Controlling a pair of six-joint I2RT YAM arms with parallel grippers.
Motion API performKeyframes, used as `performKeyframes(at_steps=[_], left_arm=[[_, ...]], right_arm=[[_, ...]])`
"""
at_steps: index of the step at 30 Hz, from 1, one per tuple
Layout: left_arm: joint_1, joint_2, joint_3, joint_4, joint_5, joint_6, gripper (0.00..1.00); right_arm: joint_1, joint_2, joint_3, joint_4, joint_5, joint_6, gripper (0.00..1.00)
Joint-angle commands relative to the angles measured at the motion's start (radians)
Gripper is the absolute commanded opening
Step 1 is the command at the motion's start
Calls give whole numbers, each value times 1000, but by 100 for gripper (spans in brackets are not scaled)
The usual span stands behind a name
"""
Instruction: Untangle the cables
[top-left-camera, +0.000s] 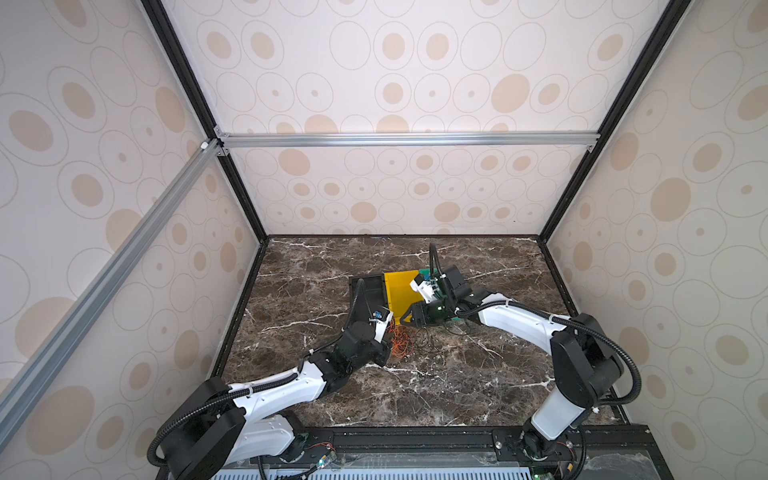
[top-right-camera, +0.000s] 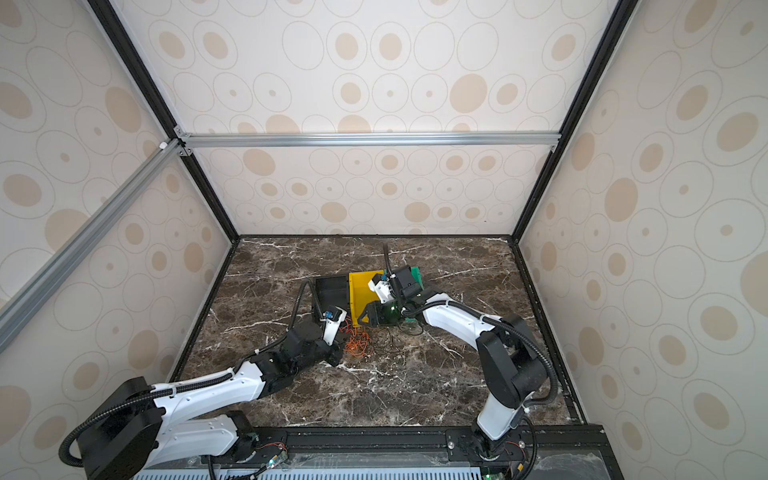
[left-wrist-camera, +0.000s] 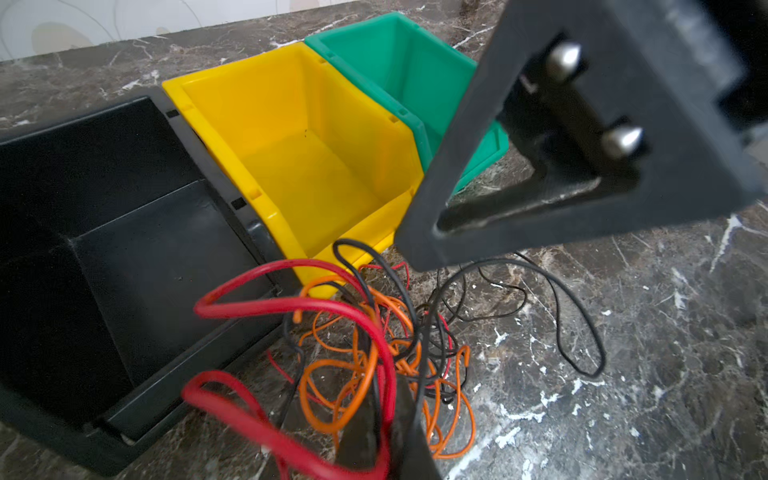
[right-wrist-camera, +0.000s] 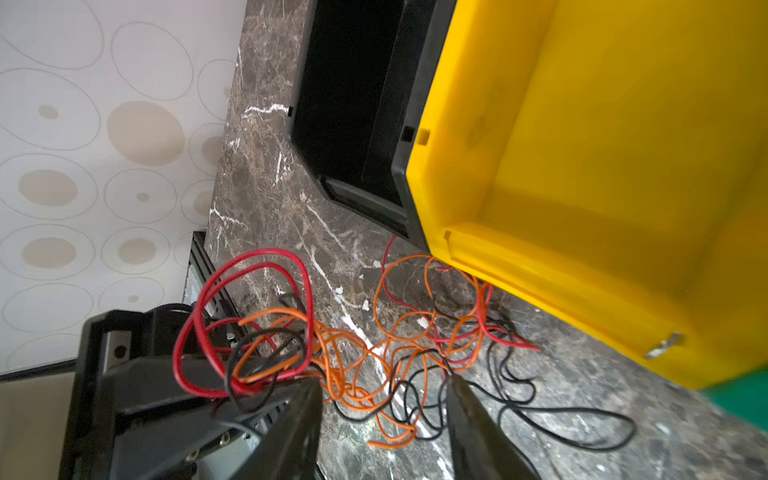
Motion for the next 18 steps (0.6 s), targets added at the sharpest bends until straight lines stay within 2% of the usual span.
performKeyframes(at_steps=[1, 4, 7, 9, 14, 18], left_arm=[[-10, -15, -4, 33, 0, 16, 5], [-10, -15, -10, 33, -2, 8, 6], [-10, -16, -15, 35, 1, 4, 6], [-10, -20, -18, 35, 1, 2, 6], [-10, -28, -29, 43, -2, 0, 6], [-11, -29, -37, 45, -2, -4, 6]], right_arm=[[18, -3, -1, 12, -17, -2, 39], [18, -29, -16, 12, 4, 3, 30], [19, -50, -14, -5, 25, -3, 18], [18, -57, -9, -22, 35, -7, 15], [19, -98, 14, -81, 81, -50, 36], [18, -134, 12, -70, 54, -67, 48]])
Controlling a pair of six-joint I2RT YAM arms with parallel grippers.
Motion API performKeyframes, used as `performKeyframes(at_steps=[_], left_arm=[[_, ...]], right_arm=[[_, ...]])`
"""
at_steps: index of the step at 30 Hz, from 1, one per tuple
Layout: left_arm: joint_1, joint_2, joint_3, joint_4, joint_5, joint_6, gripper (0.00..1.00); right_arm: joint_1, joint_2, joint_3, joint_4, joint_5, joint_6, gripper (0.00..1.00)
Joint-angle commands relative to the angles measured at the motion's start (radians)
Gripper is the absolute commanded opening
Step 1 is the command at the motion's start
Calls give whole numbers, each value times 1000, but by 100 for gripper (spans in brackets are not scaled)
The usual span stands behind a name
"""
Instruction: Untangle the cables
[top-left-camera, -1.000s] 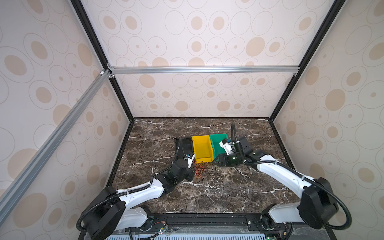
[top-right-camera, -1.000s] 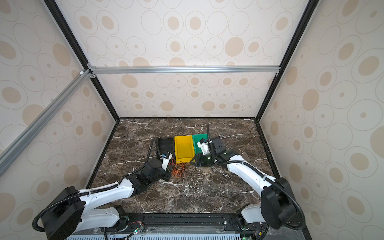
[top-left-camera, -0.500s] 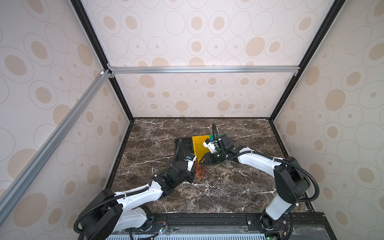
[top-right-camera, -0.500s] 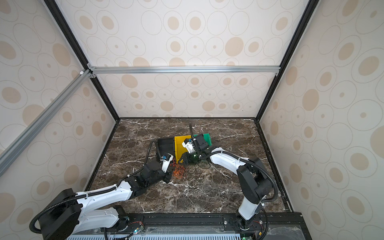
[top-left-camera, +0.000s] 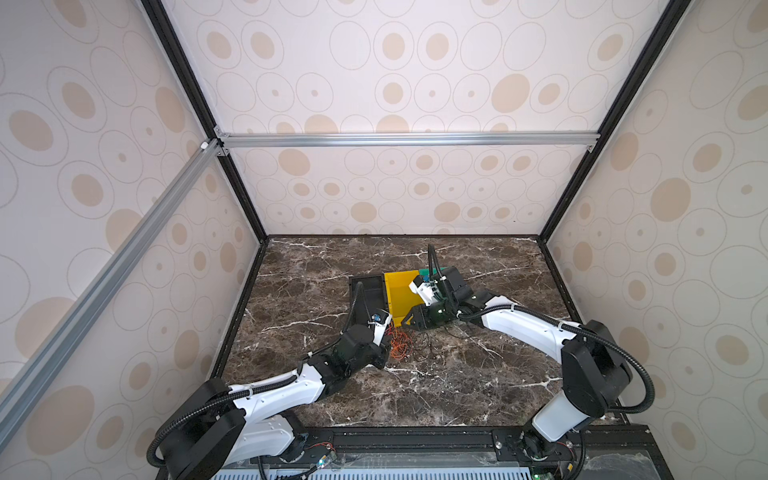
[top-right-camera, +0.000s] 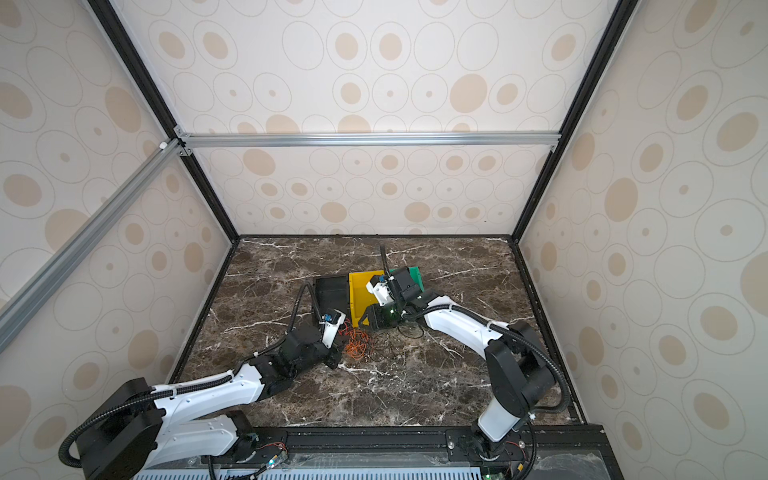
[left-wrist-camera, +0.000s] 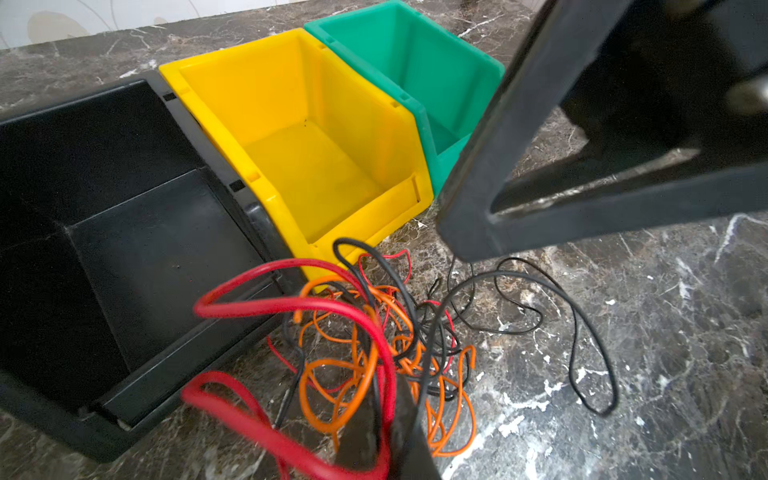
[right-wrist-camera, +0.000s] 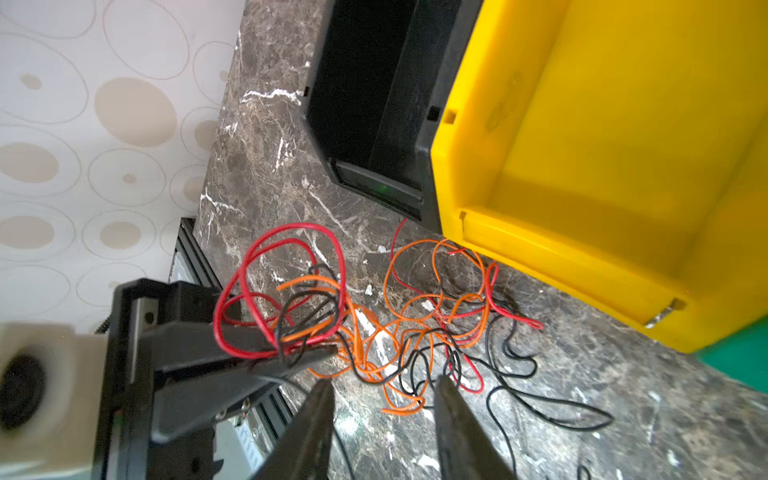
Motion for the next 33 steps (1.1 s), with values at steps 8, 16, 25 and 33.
performKeyframes(at_steps=[8, 16, 25, 33], left_arm=[[-7, -31, -4, 37, 3, -8, 6], [-8, -43, -7, 52, 11, -17, 8], [-7, -59, -24, 27, -3, -42, 20], [-7, -110, -75, 18, 1, -88, 38]], right_arm=[[24, 16, -1, -29, -56, -58, 50], [48, 36, -11, -37, -43, -67, 30], [51, -13, -12, -54, 40, -90, 0], [52, -28, -11, -53, 56, -80, 0]])
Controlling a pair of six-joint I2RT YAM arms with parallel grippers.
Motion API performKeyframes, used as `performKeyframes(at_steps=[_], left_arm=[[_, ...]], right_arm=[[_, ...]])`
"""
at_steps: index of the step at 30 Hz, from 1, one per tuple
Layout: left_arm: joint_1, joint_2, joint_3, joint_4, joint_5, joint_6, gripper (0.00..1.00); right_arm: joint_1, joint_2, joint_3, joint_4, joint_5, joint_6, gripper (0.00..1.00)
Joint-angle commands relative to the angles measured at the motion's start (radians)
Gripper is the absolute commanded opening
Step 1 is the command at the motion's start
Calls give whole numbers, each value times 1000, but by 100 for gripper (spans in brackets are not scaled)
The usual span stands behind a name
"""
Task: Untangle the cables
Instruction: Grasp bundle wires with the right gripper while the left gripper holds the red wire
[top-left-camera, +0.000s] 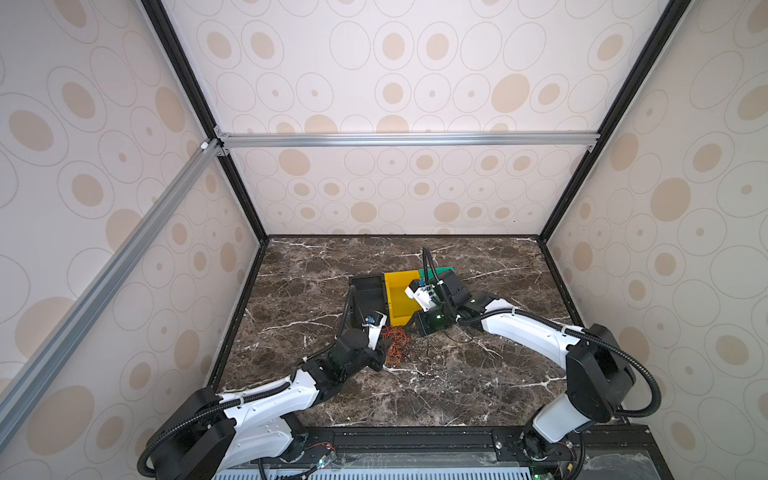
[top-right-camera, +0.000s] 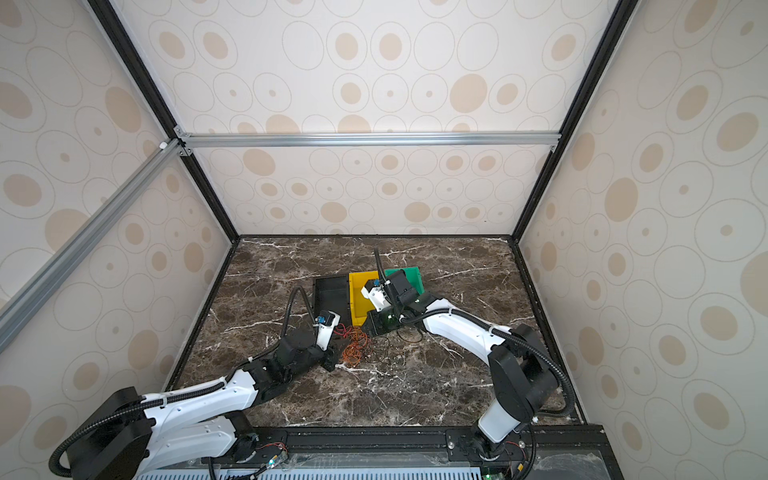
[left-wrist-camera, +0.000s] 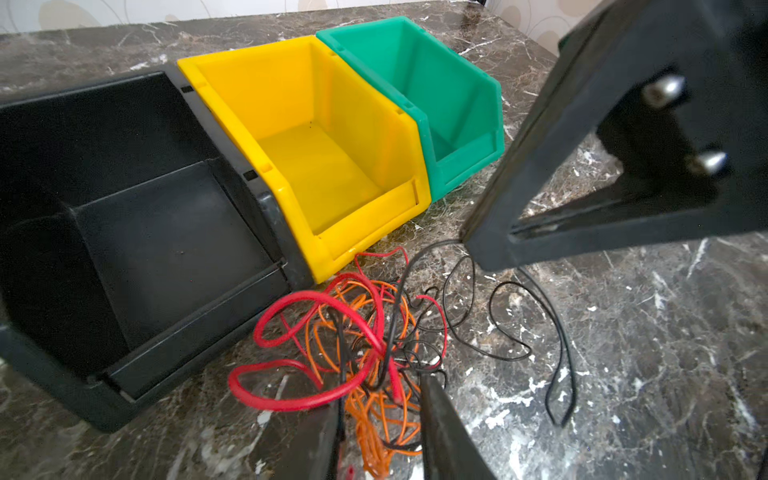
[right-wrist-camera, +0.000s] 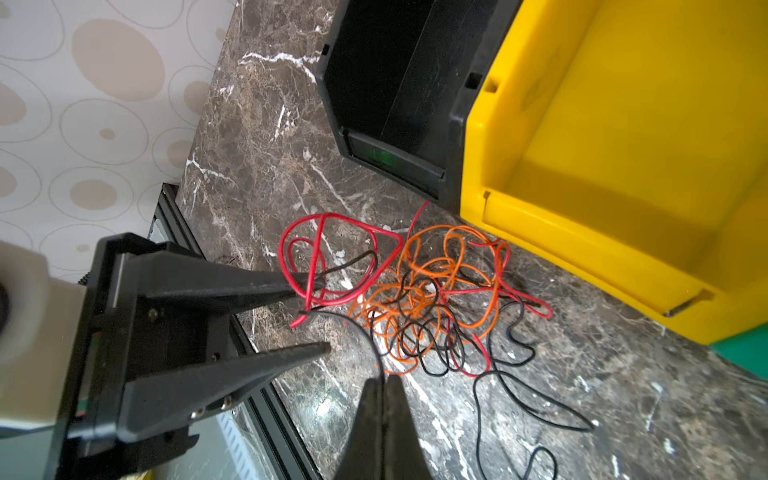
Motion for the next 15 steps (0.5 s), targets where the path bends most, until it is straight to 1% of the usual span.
performKeyframes(at_steps=[1, 4, 6, 12, 15], left_arm=[[-6, -36, -25, 7, 4, -32, 41], [-6, -43, -46, 16, 6, -53, 49], [-5, -32, -53, 24, 6, -64, 52], [-6, 28, -59, 37, -42, -80, 52], [-5, 62, -60, 43, -57, -82, 50]], right_arm=[[8, -24, -4, -18, 21, -10, 0], [8, -34, 2, -20, 26, 0, 0], [9, -47, 9, -16, 23, 15, 0], [7, -108, 40, -29, 38, 36, 0], [7, -136, 58, -48, 45, 39, 0]])
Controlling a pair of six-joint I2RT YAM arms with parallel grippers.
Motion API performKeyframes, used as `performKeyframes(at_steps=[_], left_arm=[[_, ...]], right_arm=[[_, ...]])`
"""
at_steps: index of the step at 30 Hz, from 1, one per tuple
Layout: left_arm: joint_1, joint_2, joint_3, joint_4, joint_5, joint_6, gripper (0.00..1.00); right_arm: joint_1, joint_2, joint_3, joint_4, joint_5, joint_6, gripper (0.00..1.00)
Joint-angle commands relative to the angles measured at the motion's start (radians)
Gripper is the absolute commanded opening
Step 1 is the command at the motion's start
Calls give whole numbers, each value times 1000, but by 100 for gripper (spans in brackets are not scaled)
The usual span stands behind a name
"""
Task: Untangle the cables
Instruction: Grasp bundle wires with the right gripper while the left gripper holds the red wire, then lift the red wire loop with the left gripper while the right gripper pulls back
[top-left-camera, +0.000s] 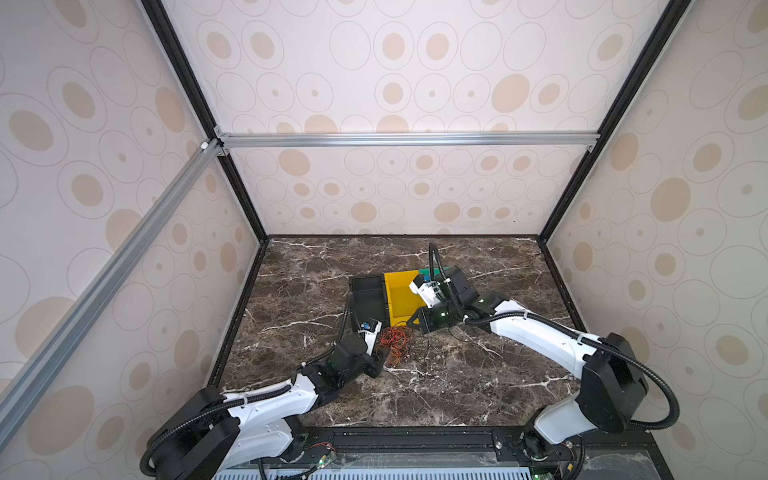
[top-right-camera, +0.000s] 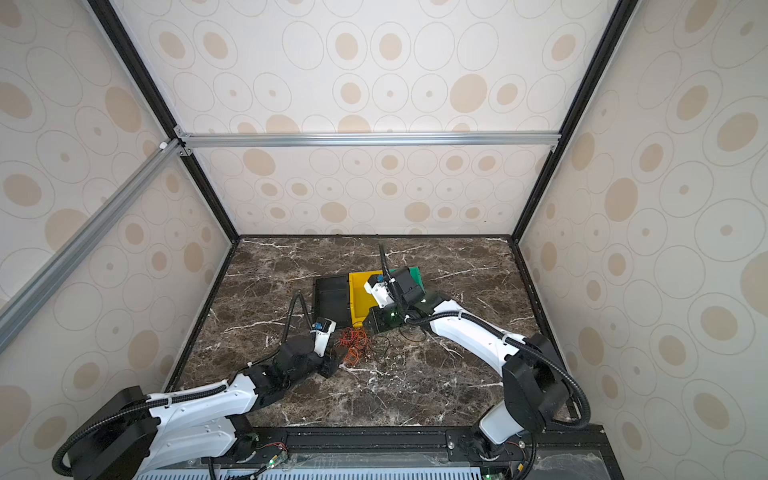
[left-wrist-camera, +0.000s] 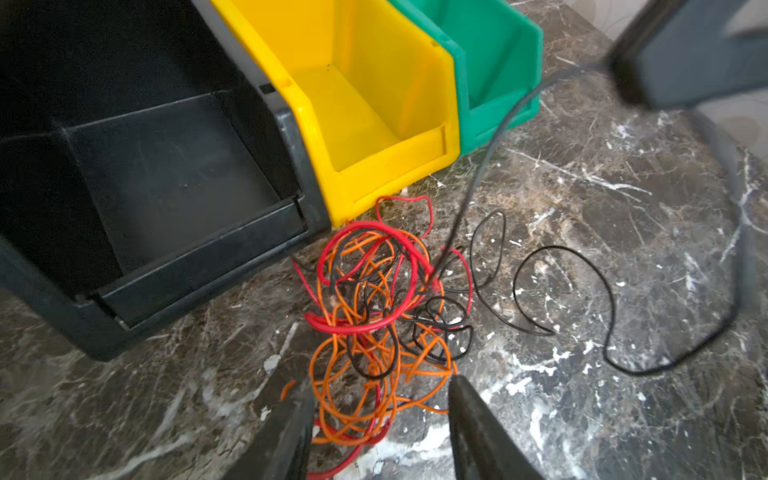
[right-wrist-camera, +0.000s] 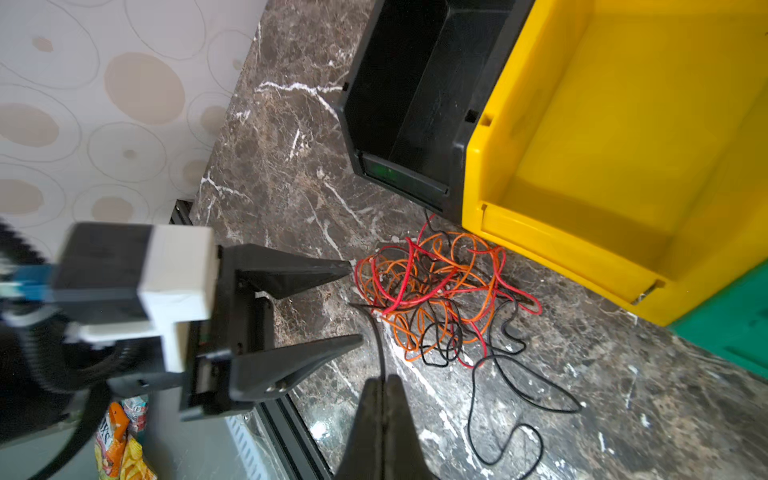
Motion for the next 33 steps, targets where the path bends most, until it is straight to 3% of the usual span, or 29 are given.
performKeyframes(at_steps=[1, 6, 14, 20, 33], left_arm=[[-5, 32, -3, 35, -37, -17, 49], [-3, 83, -3, 80, -32, -23, 47], [-1, 165, -2, 92, -44, -49, 30], [1, 174, -5, 75, -81, -66, 1], [61, 90, -75, 23, -101, -138, 0]], right_arm=[[6, -47, 44, -24, 7, 11, 0], [7, -61, 55, -5, -47, 46, 0], [-15, -112, 67, 9, -76, 83, 0], [-68, -154, 55, -12, -93, 90, 0], [-296, -285, -2, -178, 30, 37, 0]])
